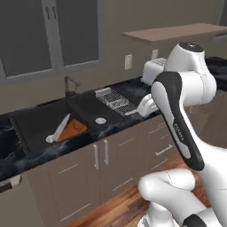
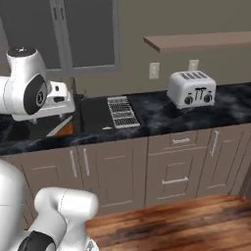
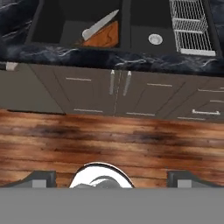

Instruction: Move the cutting board and knife to the sink. Then move spray from the cabinet to the counter.

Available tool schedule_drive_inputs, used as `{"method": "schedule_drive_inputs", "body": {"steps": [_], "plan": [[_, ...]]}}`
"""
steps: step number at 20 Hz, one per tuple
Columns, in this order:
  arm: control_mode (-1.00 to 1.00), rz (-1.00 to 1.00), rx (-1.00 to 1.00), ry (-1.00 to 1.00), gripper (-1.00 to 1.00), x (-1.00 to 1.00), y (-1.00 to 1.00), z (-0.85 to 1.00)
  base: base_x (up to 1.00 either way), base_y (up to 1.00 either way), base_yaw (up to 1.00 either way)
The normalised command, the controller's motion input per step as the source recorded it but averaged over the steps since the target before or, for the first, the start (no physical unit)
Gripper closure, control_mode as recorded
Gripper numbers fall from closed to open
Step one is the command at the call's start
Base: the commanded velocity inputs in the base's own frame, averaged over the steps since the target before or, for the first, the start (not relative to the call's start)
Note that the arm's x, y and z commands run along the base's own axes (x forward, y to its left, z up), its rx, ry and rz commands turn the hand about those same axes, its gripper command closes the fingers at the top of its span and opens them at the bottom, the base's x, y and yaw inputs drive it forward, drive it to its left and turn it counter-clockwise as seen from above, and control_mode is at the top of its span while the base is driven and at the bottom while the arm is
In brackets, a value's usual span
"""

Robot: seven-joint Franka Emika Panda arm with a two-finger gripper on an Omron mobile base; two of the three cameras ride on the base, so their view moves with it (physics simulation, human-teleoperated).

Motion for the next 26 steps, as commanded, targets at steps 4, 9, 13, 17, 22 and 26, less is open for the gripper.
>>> {"method": "schedule_drive_inputs", "body": {"steps": [4,9,13,17,22,26], "plan": [[1.00,0.00,0.00,0.00,-1.00,0.00,0.00,0.00,0.00,-0.31,-0.92],[1.00,0.00,0.00,0.00,-1.00,0.00,0.00,0.00,0.00,-0.42,-0.89],[1.00,0.00,0.00,0.00,-1.00,0.00,0.00,0.00,0.00,-0.55,-0.86],[1.00,0.00,0.00,0.00,-1.00,0.00,0.00,0.00,0.00,-0.59,-0.85],[1.00,0.00,0.00,0.00,-1.00,0.00,0.00,0.00,0.00,-0.62,-0.85],[1.00,0.00,0.00,0.00,-1.00,0.00,0.00,0.00,0.00,-0.66,-0.83]]}}
